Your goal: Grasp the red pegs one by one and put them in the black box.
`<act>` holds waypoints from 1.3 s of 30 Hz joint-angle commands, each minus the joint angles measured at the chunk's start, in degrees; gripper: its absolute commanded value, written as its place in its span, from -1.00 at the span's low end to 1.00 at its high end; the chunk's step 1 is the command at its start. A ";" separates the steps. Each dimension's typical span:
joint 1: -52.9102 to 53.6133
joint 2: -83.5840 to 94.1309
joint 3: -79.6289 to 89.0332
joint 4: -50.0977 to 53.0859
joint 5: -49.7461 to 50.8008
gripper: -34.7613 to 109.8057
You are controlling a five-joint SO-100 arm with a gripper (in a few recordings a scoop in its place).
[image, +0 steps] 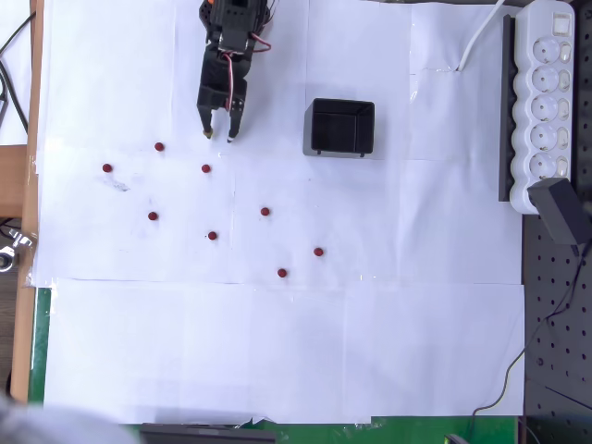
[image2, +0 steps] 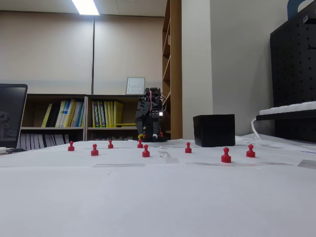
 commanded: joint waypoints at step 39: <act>2.29 46.85 22.15 -31.29 -1.67 -0.31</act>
